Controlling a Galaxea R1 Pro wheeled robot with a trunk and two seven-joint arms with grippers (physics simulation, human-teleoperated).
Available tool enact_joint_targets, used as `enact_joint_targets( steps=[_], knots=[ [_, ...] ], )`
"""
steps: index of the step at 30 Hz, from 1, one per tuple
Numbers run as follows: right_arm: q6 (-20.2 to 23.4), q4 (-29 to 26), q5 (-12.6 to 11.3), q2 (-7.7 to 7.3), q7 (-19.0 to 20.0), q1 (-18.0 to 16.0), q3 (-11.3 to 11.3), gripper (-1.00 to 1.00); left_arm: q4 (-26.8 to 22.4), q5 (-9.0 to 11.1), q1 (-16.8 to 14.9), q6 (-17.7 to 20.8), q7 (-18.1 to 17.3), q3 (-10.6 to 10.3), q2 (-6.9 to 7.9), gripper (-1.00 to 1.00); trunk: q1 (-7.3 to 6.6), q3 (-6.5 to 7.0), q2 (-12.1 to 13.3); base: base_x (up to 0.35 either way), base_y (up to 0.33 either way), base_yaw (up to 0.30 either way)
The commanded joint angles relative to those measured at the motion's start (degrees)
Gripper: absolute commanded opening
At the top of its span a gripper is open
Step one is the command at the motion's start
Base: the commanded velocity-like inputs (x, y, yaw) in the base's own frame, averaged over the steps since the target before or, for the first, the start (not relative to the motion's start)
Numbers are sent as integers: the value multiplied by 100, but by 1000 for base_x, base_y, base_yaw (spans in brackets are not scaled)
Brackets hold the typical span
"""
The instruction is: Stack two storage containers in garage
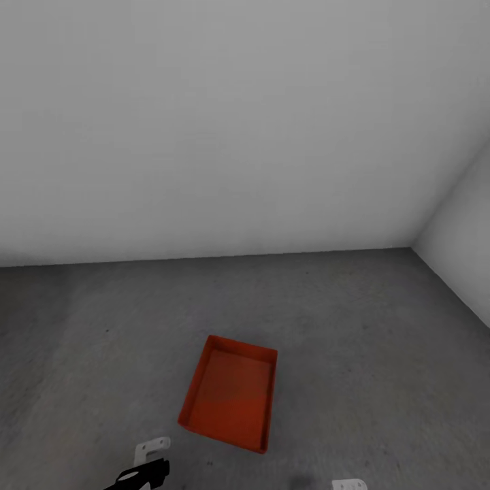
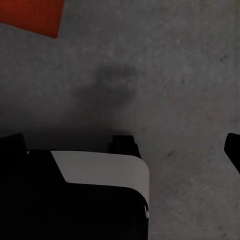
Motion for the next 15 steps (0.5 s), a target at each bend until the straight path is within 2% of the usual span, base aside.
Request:
enact_joint_targets(
  steps=[1, 5, 6, 7, 8, 10, 12, 15],
  knots=[
    [-17, 18, -34, 6, -6, -5, 44, 100, 4, 45, -3, -22, 14, -32, -2, 100, 0, -4, -3, 0, 0, 0],
    [15, 18, -35, 17, -8, -5, 44, 100, 4, 49, 12, -26, 27, -32, -2, 100, 0, -4, -3, 0, 0, 0],
    [28, 18, -53, 86, 78, 181, 47, 100, 4, 48, 560, 7, 7, -32, -24, 100, 0, 2, -3, 0, 0, -51],
    [28, 18, -56, 86, 87, 193, 46, 100, 4, 47, 613, 8, -26, -32, -25, 100, 0, 9, -3, 0, 0, -37],
    [34, 18, -62, 83, 98, 207, 45, 100, 4, 51, 755, 22, -289, -32, -15, 100, 0, 18, -3, 0, 0, -12],
    [37, 18, -66, 68, 104, 217, 43, 100, 4, 53, 855, 121, -597, -32, 0, 100, 0, 35, -3, 0, 0, -6],
    [119, 18, -64, 73, 106, 222, 44, 100, 4, 54, 924, 453, -863, -32, 13, 100, 0, 53, -3, 0, 0, -2],
    [146, 18, -63, 76, 104, 223, 44, 100, 4, 55, 933, 521, -895, -32, 15, 100, 0, 81, -3, 0, 0, 0]
  ],
)
